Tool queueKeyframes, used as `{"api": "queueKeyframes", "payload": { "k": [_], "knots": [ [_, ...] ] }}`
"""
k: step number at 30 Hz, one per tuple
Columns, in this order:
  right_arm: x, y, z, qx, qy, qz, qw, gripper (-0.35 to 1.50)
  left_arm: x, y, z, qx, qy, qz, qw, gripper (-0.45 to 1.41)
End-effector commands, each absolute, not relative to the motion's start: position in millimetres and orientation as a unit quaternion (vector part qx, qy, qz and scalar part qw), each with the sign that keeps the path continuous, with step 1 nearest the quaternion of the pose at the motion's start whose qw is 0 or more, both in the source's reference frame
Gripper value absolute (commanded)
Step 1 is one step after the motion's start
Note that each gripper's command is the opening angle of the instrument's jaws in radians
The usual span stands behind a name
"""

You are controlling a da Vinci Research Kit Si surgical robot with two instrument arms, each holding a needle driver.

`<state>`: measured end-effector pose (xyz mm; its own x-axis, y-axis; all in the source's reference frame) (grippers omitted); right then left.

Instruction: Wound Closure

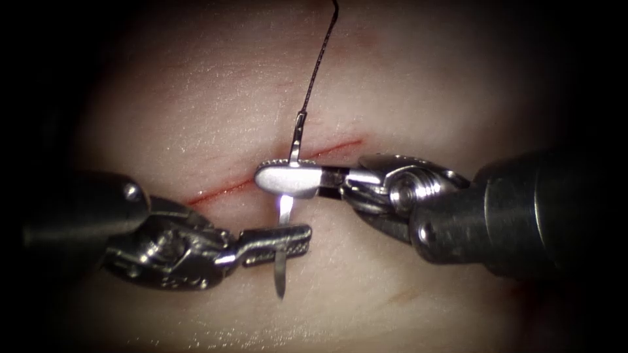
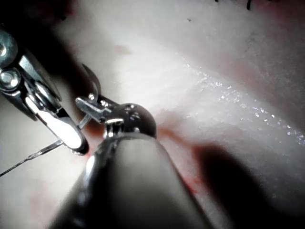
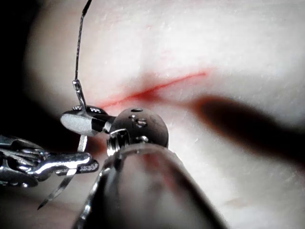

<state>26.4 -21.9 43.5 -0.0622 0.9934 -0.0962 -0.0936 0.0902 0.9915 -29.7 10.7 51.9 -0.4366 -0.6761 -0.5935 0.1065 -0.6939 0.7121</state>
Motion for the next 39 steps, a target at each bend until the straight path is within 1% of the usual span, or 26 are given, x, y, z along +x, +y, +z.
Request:
{"api": "queueKeyframes", "payload": {
  "k": [1, 2, 3, 4, 6, 7, 9, 14, 16, 17, 18, 19, 20, 21, 22, 23, 24, 25, 26, 27, 28, 29, 30, 31, 36, 39],
  "knots": [
    [26.8, -22.5, 44.1, 0.435, 0.515, 0.517, 0.527, -0.35, -30.3, 10.1, 52.5, 0.467, -0.302, -0.794, 0.246, 0.12],
    [26.8, -22.3, 44.2, 0.429, 0.517, 0.524, 0.524, -0.35, -30.4, 9.9, 52.5, 0.464, -0.295, -0.801, 0.238, 0.68],
    [26.7, -22.1, 44.4, 0.424, 0.522, 0.523, 0.524, -0.35, -30.5, 9.6, 52.6, 0.461, -0.284, -0.81, 0.225, 0.98],
    [26.7, -22.1, 44.4, 0.424, 0.522, 0.523, 0.524, -0.35, -30.5, 9.6, 52.6, 0.461, -0.284, -0.81, 0.225, 0.98],
    [26.7, -21.8, 44.6, 0.4, 0.541, 0.508, 0.537, -0.35, -30.5, 9.1, 52.5, 0.457, -0.284, -0.813, 0.223, 1.18],
    [26.7, -21.7, 44.8, 0.39, 0.548, 0.499, 0.546, -0.35, -30.5, 8.9, 52.5, 0.457, -0.283, -0.814, 0.221, 1.21],
    [26.8, -21.4, 45.2, 0.361, 0.565, 0.475, 0.569, -0.35, -30.4, 8.0, 52.4, 0.455, -0.282, -0.815, 0.222, 1.25],
    [26.9, -21.3, 45.6, 0.341, 0.592, 0.432, 0.588, -0.35, -29.7, 7.0, 52.2, 0.46, -0.272, -0.82, 0.207, 1.23],
    [26.9, -21.3, 45.7, 0.311, 0.626, 0.378, 0.607, -0.35, -28.5, 6.3, 52.1, 0.47, -0.257, -0.824, 0.187, 1.13],
    [26.9, -21.3, 45.7, 0.311, 0.626, 0.378, 0.607, -0.35, -28.5, 6.3, 52.1, 0.47, -0.257, -0.824, 0.187, 1.13],
    [26.9, -21.4, 45.7, 0.295, 0.636, 0.353, 0.619, -0.35, -28.0, 6.1, 52.0, 0.474, -0.251, -0.825, 0.179, 1.03],
    [27.1, -21.6, 45.7, 0.26, 0.655, 0.296, 0.645, -0.35, -26.8, 5.8, 52.0, 0.485, -0.233, -0.828, 0.156, 0.69],
    [27.1, -21.6, 45.7, 0.26, 0.655, 0.296, 0.645, -0.35, -26.8, 5.8, 52.0, 0.485, -0.233, -0.828, 0.156, 0.69],
    [27.1, -21.7, 45.7, 0.248, 0.659, 0.275, 0.654, -0.35, -26.3, 5.6, 52.0, 0.489, -0.226, -0.829, 0.148, 0.54],
    [27.3, -21.9, 45.9, 0.219, 0.672, 0.228, 0.67, -0.35, -25.0, 5.2, 52.1, 0.495, -0.216, -0.832, 0.13, 0.21],
    [27.3, -21.9, 45.9, 0.211, 0.675, 0.215, 0.673, -0.35, -24.5, 4.9, 52.1, 0.496, -0.218, -0.832, 0.121, 0.16],
    [27.3, -21.9, 45.9, 0.211, 0.675, 0.215, 0.673, -0.35, -24.5, 4.9, 52.1, 0.496, -0.218, -0.832, 0.121, 0.16],
    [27.4, -21.7, 46.2, 0.19, 0.684, 0.178, 0.682, -0.35, -23.5, 4.5, 52.4, 0.501, -0.225, -0.83, 0.093, 0.04],
    [27.6, -21.6, 46.4, 0.168, 0.693, 0.142, 0.686, -0.35, -22.7, 4.1, 52.8, 0.503, -0.225, -0.832, 0.069, -0.13],
    [27.6, -21.6, 46.4, 0.168, 0.693, 0.142, 0.686, -0.35, -22.7, 4.1, 52.8, 0.503, -0.225, -0.832, 0.069, -0.13],
    [27.9, -21.5, 46.6, 0.142, 0.709, 0.104, 0.683, -0.35, -22.2, 4.0, 53.4, 0.5, -0.215, -0.838, 0.048, -0.3],
    [27.9, -21.5, 46.6, 0.142, 0.709, 0.104, 0.683, -0.35, -22.2, 4.0, 53.4, 0.5, -0.215, -0.838, 0.048, -0.3],
    [28.1, -21.4, 46.7, 0.128, 0.714, 0.088, 0.682, -0.35, -21.9, 4.0, 53.9, 0.498, -0.201, -0.843, 0.018, -0.43],
    [28.3, -21.5, 46.8, 0.119, 0.722, 0.073, 0.678, -0.35, -21.7, 4.1, 54.3, 0.495, -0.193, -0.847, -0.002, -0.45],
    [30.2, -21.7, 47.0, 0.074, 0.73, 0.006, 0.679, -0.35, -21.0, 4.4, 58.1, 0.481, -0.163, -0.856, -0.096, -0.45],
    [31.1, -21.5, 47.0, 0.061, 0.723, -0.023, 0.688, -0.35, -20.9, 4.3, 60.1, 0.466, -0.14, -0.867, -0.106, -0.45]
  ]
}}
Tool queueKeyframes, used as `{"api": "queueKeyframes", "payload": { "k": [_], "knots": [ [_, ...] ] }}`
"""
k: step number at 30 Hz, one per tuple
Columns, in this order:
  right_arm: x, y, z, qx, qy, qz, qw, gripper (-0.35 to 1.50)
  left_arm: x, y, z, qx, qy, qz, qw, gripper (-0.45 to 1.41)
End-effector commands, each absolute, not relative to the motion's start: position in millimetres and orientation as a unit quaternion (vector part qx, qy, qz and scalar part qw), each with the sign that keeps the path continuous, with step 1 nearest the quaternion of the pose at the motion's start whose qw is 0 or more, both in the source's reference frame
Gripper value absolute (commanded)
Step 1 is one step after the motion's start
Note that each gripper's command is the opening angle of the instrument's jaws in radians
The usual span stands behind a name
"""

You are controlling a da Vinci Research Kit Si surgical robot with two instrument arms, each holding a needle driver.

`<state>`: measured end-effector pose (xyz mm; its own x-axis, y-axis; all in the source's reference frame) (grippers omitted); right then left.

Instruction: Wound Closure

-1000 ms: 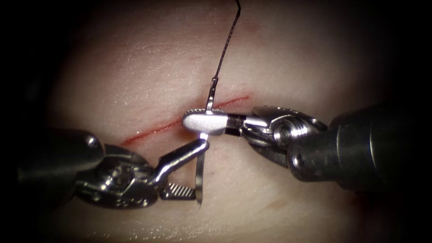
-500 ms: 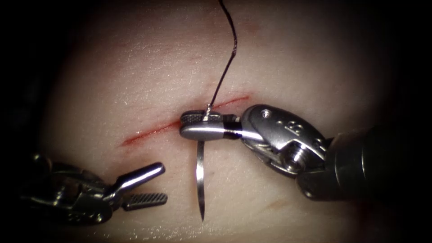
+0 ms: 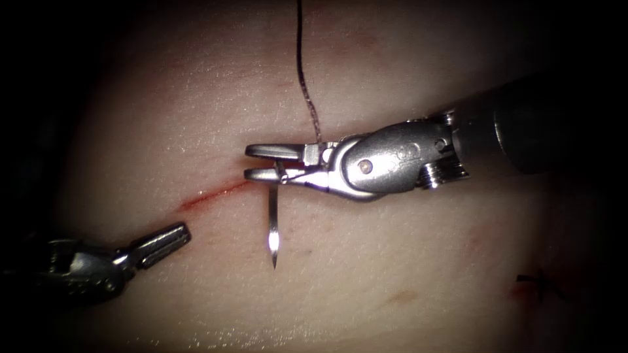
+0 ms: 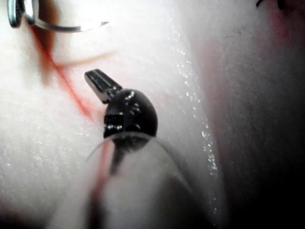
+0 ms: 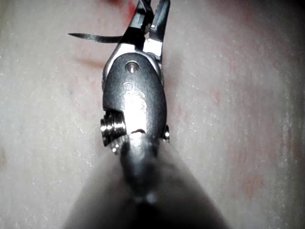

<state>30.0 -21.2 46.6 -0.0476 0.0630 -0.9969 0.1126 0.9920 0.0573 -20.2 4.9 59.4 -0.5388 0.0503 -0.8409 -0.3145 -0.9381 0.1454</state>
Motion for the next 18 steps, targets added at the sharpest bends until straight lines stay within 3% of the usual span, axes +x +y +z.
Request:
{"api": "queueKeyframes", "payload": {
  "k": [1, 18],
  "knots": [
    [31.3, -21.4, 47.1, 0.058, 0.723, -0.023, 0.688, -0.35, -20.9, 4.2, 60.6, -0.464, 0.132, 0.869, 0.112, -0.45],
    [34.3, -20.2, 47.9, -0.021, 0.69, -0.119, 0.714, -0.35, -22.3, 3.9, 64.2, -0.436, 0.074, 0.883, 0.155, -0.45]
  ]
}}
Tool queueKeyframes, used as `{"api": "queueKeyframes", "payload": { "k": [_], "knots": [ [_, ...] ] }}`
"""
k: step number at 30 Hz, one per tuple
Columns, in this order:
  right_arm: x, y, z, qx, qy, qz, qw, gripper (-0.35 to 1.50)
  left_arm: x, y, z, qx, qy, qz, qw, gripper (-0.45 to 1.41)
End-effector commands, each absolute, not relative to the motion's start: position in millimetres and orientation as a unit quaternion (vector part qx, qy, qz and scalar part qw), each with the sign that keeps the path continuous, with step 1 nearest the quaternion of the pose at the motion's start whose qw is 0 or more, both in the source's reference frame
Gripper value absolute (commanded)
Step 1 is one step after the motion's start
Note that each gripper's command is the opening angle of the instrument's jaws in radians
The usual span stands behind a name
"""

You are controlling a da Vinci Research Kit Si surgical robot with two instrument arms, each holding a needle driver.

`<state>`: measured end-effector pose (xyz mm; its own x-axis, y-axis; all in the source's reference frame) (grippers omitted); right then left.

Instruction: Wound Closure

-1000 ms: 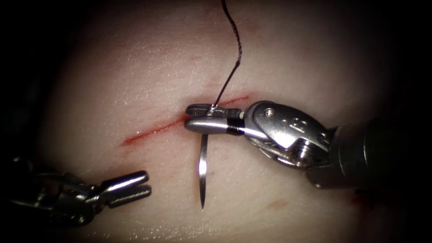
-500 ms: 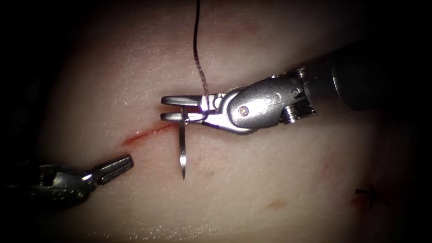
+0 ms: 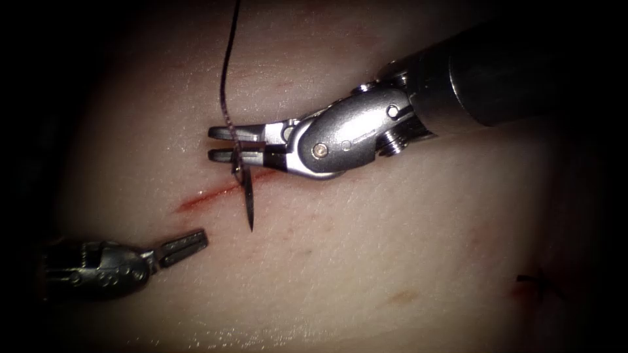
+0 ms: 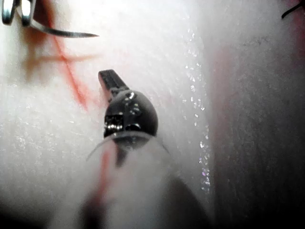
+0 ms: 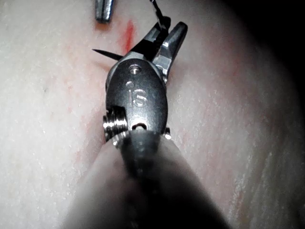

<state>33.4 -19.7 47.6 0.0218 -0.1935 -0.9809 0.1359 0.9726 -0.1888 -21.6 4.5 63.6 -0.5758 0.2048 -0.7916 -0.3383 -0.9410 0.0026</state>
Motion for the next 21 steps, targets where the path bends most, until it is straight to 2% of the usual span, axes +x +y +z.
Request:
{"api": "queueKeyframes", "payload": {
  "k": [1, 21],
  "knots": [
    [34.5, -20.2, 47.9, -0.024, 0.691, -0.129, 0.711, -0.35, -22.5, 3.9, 64.2, -0.436, 0.074, 0.883, 0.156, -0.45],
    [37.4, -19.0, 48.6, -0.074, 0.714, -0.207, 0.664, -0.35, -23.1, 5.9, 66.4, -0.437, 0.063, 0.879, 0.179, -0.43]
  ]
}}
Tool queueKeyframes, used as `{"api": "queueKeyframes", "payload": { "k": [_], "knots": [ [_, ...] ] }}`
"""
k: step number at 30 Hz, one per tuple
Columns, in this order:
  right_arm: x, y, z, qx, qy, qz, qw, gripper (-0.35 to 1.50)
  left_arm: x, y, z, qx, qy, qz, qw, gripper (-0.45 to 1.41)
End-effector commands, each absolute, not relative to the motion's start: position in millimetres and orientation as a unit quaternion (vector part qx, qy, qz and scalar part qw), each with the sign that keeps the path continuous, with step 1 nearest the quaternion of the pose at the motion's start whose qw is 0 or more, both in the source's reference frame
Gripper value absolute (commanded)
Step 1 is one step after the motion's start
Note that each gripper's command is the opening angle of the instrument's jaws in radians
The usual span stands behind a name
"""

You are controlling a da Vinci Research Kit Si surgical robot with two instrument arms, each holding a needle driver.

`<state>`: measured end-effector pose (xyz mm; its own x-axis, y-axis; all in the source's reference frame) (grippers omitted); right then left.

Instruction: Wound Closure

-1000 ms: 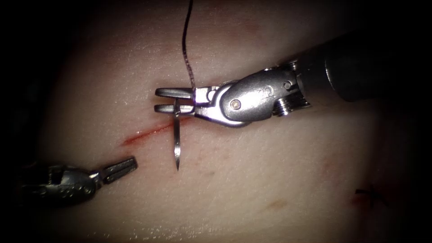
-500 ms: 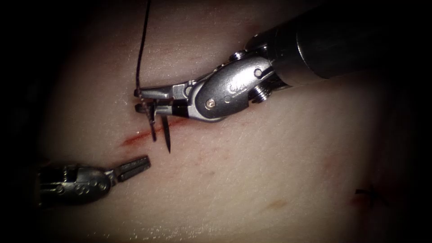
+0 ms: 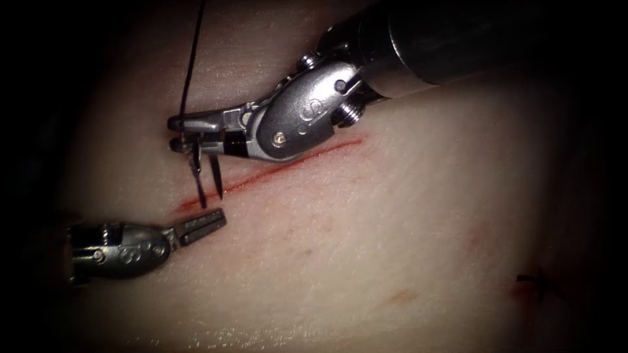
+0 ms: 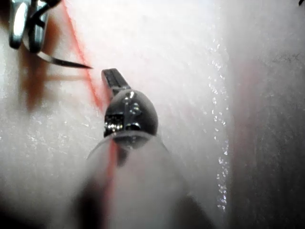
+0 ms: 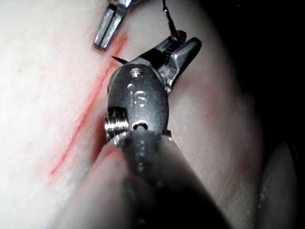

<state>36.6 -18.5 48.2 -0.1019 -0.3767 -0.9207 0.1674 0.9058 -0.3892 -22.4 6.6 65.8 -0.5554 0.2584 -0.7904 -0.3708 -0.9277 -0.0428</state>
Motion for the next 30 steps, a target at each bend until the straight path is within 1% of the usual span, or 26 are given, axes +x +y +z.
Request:
{"api": "queueKeyframes", "payload": {
  "k": [1, 15, 30],
  "knots": [
    [37.4, -19.0, 48.6, -0.076, 0.714, -0.213, 0.663, -0.35, -23.0, 5.9, 66.6, -0.436, 0.06, 0.88, 0.18, -0.43],
    [37.8, -20.7, 47.3, -0.146, 0.709, -0.297, 0.623, -0.35, -22.9, 4.3, 68.1, -0.42, 0.04, 0.888, 0.186, -0.43],
    [37.9, -19.3, 48.5, -0.159, 0.705, -0.305, 0.62, -0.35, -22.9, 4.0, 68.5, -0.417, 0.035, 0.888, 0.191, -0.43]
  ]
}}
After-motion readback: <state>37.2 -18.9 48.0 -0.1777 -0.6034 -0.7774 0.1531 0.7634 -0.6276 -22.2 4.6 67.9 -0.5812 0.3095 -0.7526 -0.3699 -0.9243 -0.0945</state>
